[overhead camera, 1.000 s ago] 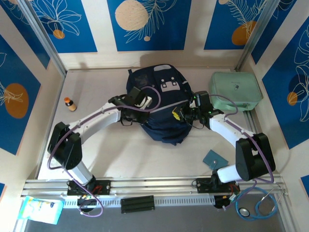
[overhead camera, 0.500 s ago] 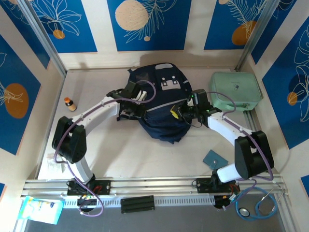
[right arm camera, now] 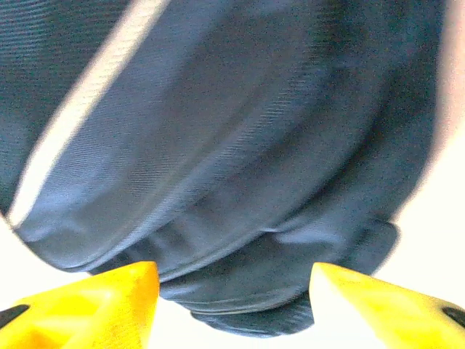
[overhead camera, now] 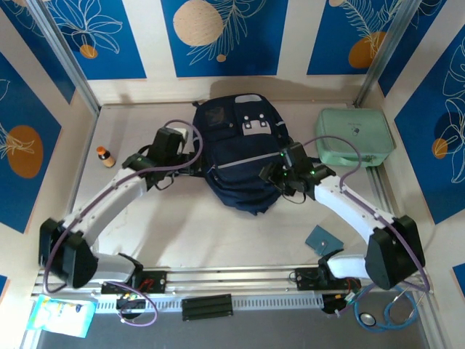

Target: Pack books, pencil case, and school supplies into a backpack

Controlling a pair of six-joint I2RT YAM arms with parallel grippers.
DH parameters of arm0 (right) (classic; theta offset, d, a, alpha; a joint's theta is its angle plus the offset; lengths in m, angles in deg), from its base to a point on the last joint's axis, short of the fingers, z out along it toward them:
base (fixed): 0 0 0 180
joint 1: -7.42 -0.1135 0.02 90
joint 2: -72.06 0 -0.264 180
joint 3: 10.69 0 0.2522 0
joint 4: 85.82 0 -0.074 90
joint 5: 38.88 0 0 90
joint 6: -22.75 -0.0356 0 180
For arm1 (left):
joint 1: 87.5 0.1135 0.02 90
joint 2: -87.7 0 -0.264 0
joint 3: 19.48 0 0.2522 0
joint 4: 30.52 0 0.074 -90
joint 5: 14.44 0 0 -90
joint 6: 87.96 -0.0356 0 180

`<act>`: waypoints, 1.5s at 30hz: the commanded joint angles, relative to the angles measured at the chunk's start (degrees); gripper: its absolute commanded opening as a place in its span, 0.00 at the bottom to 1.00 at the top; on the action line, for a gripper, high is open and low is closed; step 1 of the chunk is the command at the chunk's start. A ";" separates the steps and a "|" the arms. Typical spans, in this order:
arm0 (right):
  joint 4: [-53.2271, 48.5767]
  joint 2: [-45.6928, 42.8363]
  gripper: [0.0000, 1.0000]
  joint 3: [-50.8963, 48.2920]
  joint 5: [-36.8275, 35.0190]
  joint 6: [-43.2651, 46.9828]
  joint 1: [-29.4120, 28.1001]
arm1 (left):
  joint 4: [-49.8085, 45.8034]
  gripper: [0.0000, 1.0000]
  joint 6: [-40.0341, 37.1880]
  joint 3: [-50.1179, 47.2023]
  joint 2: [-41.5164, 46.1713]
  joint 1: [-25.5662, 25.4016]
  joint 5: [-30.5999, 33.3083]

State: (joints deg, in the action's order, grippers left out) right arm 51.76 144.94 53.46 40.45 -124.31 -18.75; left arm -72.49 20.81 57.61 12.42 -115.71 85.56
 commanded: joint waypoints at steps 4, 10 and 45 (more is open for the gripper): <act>-14.61 -5.30 0.60 -9.43 -9.89 -6.99 3.41 | 11.08 0.95 2.04 -7.12 4.47 0.86 1.07; -14.79 -10.73 0.63 -17.19 -7.37 -10.00 7.94 | 12.77 1.00 3.85 -7.74 4.14 1.46 2.96; -18.22 -11.80 0.62 -22.44 -4.51 -16.57 12.39 | 12.67 1.00 4.83 -7.10 2.27 1.75 -4.99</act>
State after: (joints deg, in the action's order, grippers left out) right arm 30.03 131.54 32.74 33.56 -141.40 -6.80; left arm -59.68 24.72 49.93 13.25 -114.59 81.54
